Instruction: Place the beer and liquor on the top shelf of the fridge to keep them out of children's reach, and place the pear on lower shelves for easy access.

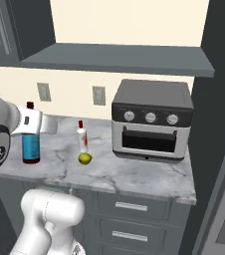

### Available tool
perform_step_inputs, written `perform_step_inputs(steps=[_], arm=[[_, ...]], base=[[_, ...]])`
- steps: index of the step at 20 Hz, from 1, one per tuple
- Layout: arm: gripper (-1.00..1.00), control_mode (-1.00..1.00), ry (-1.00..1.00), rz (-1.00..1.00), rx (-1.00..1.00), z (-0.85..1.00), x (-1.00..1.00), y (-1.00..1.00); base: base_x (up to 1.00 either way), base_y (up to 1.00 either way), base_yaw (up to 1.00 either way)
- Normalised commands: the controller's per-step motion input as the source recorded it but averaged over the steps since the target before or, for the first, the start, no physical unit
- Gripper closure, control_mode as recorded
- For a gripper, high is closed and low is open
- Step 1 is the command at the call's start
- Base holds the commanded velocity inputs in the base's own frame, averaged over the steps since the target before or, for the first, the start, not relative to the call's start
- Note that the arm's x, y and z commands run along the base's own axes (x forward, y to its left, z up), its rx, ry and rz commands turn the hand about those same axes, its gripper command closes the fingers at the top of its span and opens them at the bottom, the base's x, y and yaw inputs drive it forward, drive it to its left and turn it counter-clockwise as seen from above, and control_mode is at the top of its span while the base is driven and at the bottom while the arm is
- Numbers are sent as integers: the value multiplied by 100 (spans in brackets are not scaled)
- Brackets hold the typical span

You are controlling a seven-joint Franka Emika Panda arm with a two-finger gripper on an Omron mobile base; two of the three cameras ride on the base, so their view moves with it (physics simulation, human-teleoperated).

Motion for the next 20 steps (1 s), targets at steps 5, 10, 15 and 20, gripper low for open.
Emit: perform_step_inputs(steps=[5,10,15,20], arm=[[100,100,0,0,0,0,0,0],[100,100,0,0,0,0,0,0],[100,100,0,0,0,0,0,0],[100,100,0,0,0,0,0,0]], base=[[-100,-37,-19],[-82,-57,-35],[-12,-64,-46],[13,-68,-32]])
